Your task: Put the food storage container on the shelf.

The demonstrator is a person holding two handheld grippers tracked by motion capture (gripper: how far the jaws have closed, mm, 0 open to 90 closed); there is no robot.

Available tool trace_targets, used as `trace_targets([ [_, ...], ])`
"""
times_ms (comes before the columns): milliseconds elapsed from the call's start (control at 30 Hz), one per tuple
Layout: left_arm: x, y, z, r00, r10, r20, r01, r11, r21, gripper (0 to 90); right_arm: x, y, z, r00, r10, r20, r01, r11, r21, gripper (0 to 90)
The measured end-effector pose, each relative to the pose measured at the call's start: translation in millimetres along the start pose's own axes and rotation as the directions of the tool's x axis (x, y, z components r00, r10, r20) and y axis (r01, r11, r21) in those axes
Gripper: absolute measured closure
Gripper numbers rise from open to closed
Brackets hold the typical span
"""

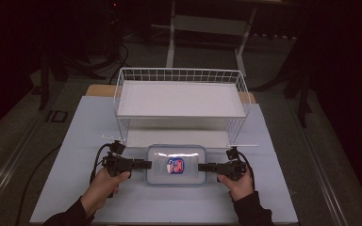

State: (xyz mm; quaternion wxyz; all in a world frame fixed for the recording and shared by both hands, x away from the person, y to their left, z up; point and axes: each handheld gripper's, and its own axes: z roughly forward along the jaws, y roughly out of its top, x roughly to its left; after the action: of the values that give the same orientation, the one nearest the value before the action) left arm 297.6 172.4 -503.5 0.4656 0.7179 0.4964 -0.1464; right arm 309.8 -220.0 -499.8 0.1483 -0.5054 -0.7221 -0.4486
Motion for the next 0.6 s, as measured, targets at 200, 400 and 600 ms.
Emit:
trace_targets([
  [200, -4.3, -2.7, -0.5, 0.9998, -0.003, -0.017, 0.003, 0.9999, -0.011, 52.8, 3.3, -2.0, -1.1, 0.9996, -0.025, 0.011, 0.025, 1.000, -0.002, 48.7],
  [400, -11.3, -3.3, -2.8, 0.9995, 0.019, -0.025, -0.019, 0.9997, -0.015, 52.7, 8.4, -1.7, -4.6, 0.9988, -0.042, 0.023, 0.043, 0.999, -0.015, 48.6],
  [600, -20.0, 8.7, -9.0, 0.9967, 0.076, -0.027, -0.077, 0.9958, -0.050, 52.6, 20.0, 10.0, -14.9, 0.9943, -0.098, 0.042, 0.100, 0.994, -0.053, 48.5],
])
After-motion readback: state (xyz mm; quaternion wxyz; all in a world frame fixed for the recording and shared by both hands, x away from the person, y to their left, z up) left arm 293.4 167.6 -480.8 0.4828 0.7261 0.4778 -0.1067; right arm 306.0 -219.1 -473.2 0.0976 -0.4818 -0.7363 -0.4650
